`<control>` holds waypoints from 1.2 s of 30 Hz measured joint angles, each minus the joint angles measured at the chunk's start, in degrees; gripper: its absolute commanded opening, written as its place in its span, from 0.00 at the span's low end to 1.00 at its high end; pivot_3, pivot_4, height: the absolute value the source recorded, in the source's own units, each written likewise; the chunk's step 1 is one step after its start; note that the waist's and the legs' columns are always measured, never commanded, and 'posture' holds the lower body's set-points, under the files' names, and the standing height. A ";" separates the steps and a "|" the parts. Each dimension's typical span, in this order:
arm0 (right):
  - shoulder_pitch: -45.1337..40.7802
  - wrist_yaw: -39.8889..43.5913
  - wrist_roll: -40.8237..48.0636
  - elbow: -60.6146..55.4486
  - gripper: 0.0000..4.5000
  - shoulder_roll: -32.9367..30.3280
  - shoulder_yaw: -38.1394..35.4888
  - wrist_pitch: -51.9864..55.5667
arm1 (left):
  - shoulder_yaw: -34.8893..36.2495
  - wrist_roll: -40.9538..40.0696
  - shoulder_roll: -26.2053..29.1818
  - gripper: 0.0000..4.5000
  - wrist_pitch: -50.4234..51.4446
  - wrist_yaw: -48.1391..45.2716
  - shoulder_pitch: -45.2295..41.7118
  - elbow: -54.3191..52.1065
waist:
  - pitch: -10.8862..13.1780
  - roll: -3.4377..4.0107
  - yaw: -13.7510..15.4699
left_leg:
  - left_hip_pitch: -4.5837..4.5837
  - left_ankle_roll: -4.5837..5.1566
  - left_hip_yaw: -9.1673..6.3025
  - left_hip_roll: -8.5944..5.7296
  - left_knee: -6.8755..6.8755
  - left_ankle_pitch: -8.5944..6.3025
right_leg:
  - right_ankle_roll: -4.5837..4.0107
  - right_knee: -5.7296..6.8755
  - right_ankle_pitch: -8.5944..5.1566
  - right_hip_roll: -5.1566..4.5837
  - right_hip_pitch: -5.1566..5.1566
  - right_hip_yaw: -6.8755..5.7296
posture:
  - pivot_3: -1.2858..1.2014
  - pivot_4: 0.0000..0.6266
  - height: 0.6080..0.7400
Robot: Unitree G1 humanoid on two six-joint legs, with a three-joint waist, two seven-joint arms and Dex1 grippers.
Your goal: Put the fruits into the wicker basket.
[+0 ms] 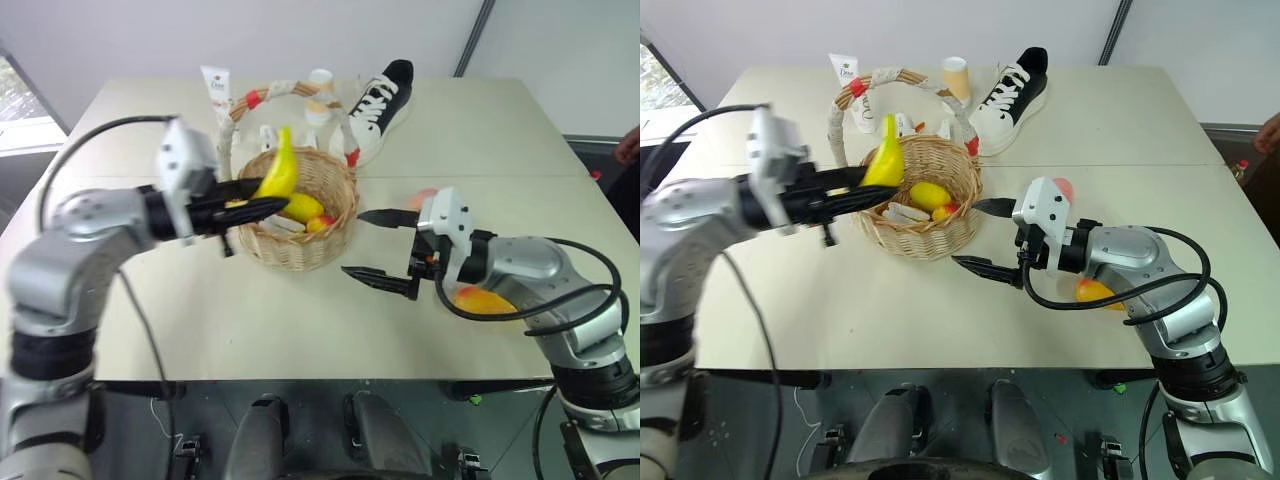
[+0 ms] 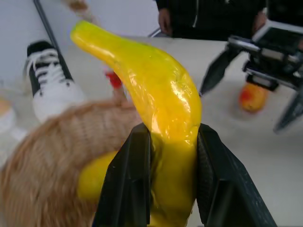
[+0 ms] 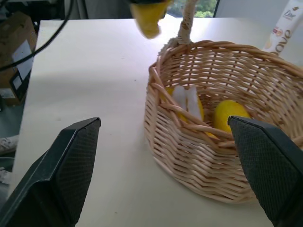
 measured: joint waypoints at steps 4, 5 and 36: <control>0.48 -0.14 -0.91 0.06 1.00 -0.11 -0.20 -0.35 | -6.20 7.34 -2.23 0.16 -3.06 2.86 -3.30 6.96 | 0.01 0.02 -0.65 | -0.01 0.05 0.00 0.04 -0.09 -0.03 | -0.02 0.02 -0.01 0.09 -0.14 0.06 | 0.52 0.24 1.00; 0.96 -0.36 -1.14 0.01 1.00 -0.14 -0.36 -0.36 | -7.17 8.42 -3.22 0.16 -3.78 2.98 -3.94 8.87 | 0.01 0.02 -0.55 | -0.02 0.05 0.00 0.05 -0.08 -0.02 | -0.02 0.02 -0.01 0.09 -0.14 0.05 | 0.52 0.24 1.00; -15.58 -20.34 -18.70 52.33 0.94 9.95 -6.17 -6.33 | -5.19 0.28 -5.96 1.00 -2.69 -1.82 3.33 0.83 | 0.01 0.05 -0.18 | -0.05 0.04 0.15 0.03 -0.02 -0.02 | -0.01 0.02 0.01 -0.03 -0.14 0.11 | 0.52 0.24 1.00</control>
